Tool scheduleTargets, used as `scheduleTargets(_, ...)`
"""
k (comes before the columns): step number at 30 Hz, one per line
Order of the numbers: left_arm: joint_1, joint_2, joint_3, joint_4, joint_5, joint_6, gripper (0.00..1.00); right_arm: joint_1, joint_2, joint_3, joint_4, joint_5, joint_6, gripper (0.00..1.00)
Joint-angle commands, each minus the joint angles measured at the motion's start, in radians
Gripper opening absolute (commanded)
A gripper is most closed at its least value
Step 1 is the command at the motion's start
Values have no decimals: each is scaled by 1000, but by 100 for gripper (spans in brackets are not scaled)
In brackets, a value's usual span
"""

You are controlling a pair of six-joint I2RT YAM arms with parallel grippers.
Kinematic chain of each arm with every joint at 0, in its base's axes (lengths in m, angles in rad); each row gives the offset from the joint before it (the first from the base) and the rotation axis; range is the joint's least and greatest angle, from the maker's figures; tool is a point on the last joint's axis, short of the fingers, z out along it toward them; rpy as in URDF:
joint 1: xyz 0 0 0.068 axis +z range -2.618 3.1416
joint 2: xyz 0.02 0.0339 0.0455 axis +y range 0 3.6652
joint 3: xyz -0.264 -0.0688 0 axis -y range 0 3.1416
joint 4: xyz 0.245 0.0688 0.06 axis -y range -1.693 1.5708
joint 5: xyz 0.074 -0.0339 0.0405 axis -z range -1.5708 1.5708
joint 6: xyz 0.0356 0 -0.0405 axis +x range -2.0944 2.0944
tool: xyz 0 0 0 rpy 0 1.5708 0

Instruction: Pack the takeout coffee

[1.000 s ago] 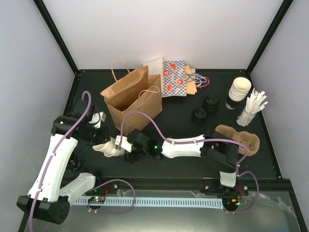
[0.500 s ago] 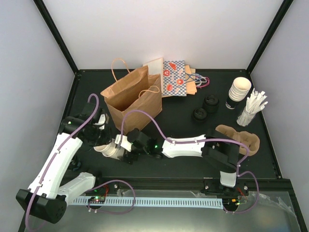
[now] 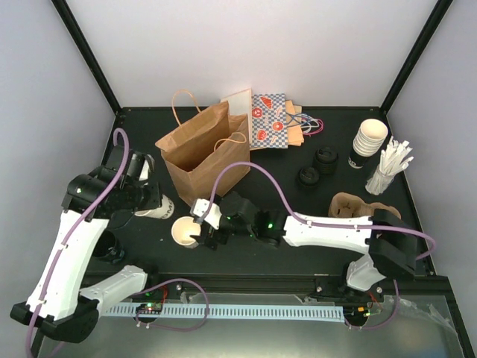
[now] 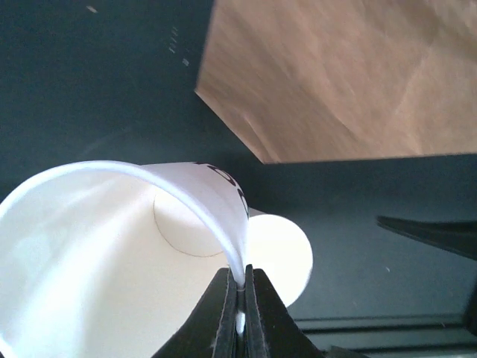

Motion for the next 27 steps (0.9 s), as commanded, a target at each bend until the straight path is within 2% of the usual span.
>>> scheduleTargets(1,-5,-5,74,-86,-199,29,2,0,-68,-20,-67,69,21,100)
scheduleTargets(4,3,17,98,-84,-273,27,4,-2,-112,-19,-133,105,40,100)
scheduleTargets(7,14,77,57,-41,-444,27,4,1,-173,-31,-187,145,73,100)
scheduleTargets(9,80,144,7,18,-494,52,2,0,-222,-49,-216,163,104,100)
scheduleTargets(14,320,316,-52,191,-366,133,2,-1,-371,-99,-302,198,169,100)
scheduleTargets(17,416,406,-78,288,-330,149,1,0,-441,-105,-387,254,213,100)
scheduleTargets(20,469,499,-90,349,-275,156,2,-2,-495,-115,-454,303,249,100)
scheduleTargets(23,484,559,-93,378,-283,148,2,-2,-544,-139,-487,376,280,100)
scheduleTargets(27,492,585,-101,394,-266,149,9,-2,-557,-142,-534,477,303,100)
